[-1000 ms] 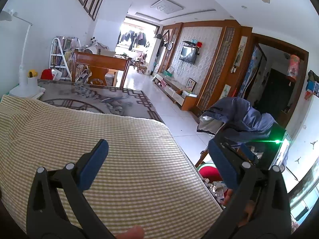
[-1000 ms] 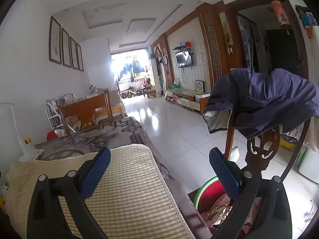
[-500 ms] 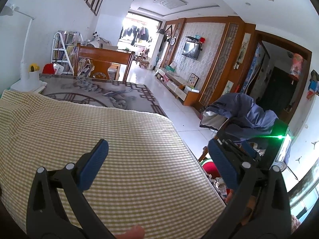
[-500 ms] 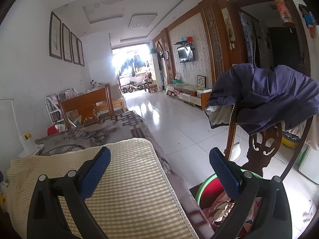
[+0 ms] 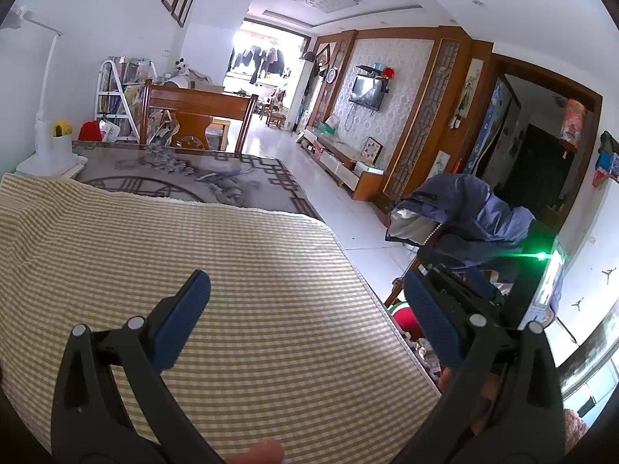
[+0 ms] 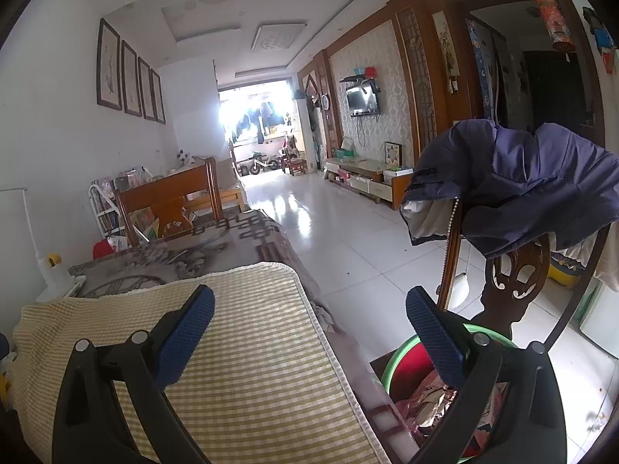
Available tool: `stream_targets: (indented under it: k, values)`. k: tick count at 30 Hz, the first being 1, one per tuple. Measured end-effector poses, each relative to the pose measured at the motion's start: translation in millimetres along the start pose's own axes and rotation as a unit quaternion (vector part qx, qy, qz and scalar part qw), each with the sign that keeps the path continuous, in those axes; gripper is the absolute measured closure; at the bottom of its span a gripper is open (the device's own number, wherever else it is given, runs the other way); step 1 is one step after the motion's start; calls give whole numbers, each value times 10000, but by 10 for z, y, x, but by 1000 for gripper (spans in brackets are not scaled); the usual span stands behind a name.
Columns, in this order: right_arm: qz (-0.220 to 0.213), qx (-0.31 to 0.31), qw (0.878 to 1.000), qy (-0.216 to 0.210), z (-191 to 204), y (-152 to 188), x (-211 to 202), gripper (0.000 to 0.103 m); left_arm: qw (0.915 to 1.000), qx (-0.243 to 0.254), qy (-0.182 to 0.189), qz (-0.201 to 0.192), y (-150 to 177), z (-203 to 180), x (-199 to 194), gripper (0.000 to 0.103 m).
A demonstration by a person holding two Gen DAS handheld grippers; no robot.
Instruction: Collect trash
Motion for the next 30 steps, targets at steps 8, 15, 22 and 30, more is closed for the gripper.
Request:
stream_targets:
  k: [8, 15, 22, 30]
  values:
    - [15, -53, 10000, -17, 24, 12, 6, 7, 10000, 71, -7, -44, 12, -8, 4, 5]
    - [34, -115, 9999, -24, 37, 23, 15, 7, 10000, -36, -70, -50, 20, 51, 16, 5]
    - [79, -149, 9999, -39, 41, 25, 28, 7, 9997, -157, -193, -49, 22, 117, 25, 5]
    - [142, -180, 9997, -46, 56, 32, 51, 7, 9996, -221, -169, 2, 54, 149, 46, 5]
Point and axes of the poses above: each gripper's, at about its wrist camera, not at the fingertips, and x roughly the way its jaws point, z to its left, y to its underside, the point moved 3 cm from there along x, roughly the way its jaws point, and after that the axes turned 1 degree about -y, right-handed, at the moved point
